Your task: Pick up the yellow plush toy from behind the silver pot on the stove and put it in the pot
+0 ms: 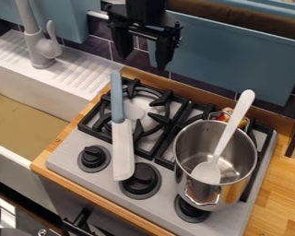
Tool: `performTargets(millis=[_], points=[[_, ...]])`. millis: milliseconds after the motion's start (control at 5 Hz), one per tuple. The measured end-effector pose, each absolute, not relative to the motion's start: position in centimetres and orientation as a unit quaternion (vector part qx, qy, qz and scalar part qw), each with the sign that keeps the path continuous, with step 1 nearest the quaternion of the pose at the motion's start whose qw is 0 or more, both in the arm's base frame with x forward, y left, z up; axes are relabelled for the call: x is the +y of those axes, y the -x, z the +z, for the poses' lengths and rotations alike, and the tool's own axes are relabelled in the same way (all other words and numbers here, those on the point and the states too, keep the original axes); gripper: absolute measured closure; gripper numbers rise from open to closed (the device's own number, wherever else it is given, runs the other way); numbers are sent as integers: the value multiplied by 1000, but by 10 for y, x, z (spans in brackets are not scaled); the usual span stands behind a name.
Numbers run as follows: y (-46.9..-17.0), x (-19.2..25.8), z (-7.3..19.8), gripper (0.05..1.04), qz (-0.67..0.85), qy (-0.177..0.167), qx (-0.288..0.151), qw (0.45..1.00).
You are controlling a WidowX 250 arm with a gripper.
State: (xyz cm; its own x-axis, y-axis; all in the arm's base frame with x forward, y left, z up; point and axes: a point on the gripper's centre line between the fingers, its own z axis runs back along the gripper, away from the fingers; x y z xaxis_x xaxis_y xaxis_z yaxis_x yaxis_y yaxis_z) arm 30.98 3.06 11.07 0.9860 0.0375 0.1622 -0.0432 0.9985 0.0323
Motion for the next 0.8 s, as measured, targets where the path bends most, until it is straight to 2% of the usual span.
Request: performTargets(millis=[200,400,600,800], points=[[-308,29,101,86,21,-18,-65,998],[-312,23,83,85,31,-36,-48,998],[-323,12,75,86,31,-39,-56,997],[-330,3,72,86,34,-21,-64,997]])
